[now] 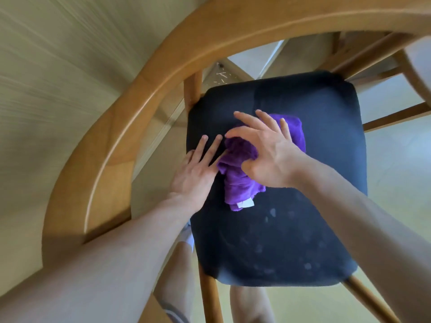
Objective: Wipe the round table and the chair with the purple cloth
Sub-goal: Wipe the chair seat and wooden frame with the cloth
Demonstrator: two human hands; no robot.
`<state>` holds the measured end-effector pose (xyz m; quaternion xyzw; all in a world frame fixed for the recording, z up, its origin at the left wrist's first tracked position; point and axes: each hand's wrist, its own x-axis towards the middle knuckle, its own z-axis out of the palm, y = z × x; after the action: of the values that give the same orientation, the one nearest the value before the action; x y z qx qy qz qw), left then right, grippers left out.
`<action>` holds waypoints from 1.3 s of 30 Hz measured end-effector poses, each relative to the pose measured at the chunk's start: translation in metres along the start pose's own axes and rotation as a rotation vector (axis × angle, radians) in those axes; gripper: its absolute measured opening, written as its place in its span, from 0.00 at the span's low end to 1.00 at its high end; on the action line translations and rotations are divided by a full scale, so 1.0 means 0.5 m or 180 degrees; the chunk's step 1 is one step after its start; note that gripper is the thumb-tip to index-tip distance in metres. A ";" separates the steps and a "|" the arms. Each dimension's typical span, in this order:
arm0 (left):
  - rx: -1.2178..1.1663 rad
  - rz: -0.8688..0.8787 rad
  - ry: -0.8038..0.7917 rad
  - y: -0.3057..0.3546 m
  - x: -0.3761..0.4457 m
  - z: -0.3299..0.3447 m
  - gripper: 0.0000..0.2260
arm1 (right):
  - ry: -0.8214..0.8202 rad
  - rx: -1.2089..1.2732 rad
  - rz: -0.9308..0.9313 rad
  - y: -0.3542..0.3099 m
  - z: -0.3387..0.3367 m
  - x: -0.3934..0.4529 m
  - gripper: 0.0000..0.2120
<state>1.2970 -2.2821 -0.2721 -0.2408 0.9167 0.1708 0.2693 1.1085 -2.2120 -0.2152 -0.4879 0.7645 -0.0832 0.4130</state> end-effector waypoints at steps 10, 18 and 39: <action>-0.0380 -0.0059 0.0167 0.003 0.003 0.011 0.48 | 0.0918 -0.0077 0.0390 0.038 0.160 -0.030 0.45; -0.0181 -0.0089 0.0171 0.004 0.004 0.015 0.57 | 0.0424 -0.0956 -0.0968 0.168 -0.066 0.010 0.31; -0.0267 -0.0473 0.0009 -0.018 0.011 -0.012 0.74 | 0.0197 -0.0598 -0.0423 0.060 0.140 -0.106 0.27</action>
<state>1.2953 -2.2938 -0.2720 -0.3195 0.8887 0.1882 0.2696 1.1478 -2.1345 -0.2469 -0.5713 0.7473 -0.0535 0.3352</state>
